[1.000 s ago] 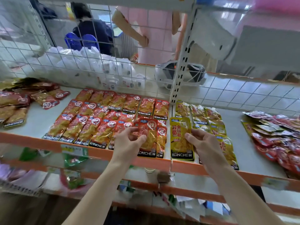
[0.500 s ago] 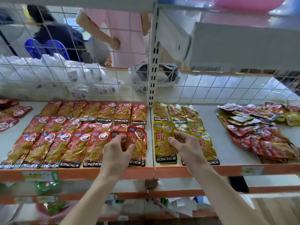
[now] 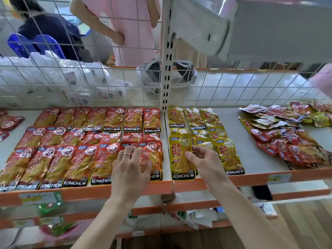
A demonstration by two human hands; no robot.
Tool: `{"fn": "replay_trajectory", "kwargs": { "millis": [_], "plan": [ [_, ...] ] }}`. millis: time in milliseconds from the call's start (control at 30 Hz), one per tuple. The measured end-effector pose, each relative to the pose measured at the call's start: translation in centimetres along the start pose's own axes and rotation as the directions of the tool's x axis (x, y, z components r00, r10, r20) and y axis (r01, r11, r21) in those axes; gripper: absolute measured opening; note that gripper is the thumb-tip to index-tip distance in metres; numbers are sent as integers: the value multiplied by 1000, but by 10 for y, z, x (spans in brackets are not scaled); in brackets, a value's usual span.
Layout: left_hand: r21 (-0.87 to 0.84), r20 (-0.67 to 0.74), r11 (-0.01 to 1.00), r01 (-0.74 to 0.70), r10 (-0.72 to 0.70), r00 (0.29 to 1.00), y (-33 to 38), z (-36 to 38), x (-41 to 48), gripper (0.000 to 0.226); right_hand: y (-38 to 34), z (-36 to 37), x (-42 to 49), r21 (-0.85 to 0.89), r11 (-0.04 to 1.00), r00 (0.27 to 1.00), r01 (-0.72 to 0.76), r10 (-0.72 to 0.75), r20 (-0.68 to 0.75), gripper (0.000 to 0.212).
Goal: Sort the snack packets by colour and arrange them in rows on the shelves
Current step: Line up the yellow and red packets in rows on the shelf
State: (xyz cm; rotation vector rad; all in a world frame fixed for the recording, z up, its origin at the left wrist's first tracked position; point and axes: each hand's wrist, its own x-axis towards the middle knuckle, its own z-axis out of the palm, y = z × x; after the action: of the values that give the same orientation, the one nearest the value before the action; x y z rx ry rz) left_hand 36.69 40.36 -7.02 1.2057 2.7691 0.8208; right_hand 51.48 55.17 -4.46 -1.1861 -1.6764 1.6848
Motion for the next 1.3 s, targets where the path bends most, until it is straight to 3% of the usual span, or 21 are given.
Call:
{"fn": "replay_trajectory", "kwargs": {
  "millis": [133, 467, 767, 900, 1033, 1300],
  "plan": [
    [48, 45, 990, -136, 134, 990, -5, 5, -2, 44, 0, 0, -3, 13, 1000, 1000, -10, 10, -26, 16],
    [-15, 70, 975, -224, 224, 972, -15, 6, -6, 34, 2, -8, -18, 9, 1000, 996, 15, -14, -85, 17],
    [-94, -2, 971, -222, 222, 975, 6, 5, -7, 43, -5, -40, -13, 35, 999, 988, 31, -25, -149, 18],
    [-90, 9, 974, -206, 208, 978, 17, 11, -8, 44, 0, -48, -3, 46, 999, 993, 3, 3, -115, 24],
    [-72, 8, 975, -210, 212, 977, 31, 16, -10, 52, 0, -54, 5, 28, 1000, 997, 3, -1, -74, 14],
    [-57, -15, 981, -185, 184, 983, 57, 24, -4, 42, 0, -43, 29, -139, 989, 998, 56, -59, -14, 16]
  ]
}}
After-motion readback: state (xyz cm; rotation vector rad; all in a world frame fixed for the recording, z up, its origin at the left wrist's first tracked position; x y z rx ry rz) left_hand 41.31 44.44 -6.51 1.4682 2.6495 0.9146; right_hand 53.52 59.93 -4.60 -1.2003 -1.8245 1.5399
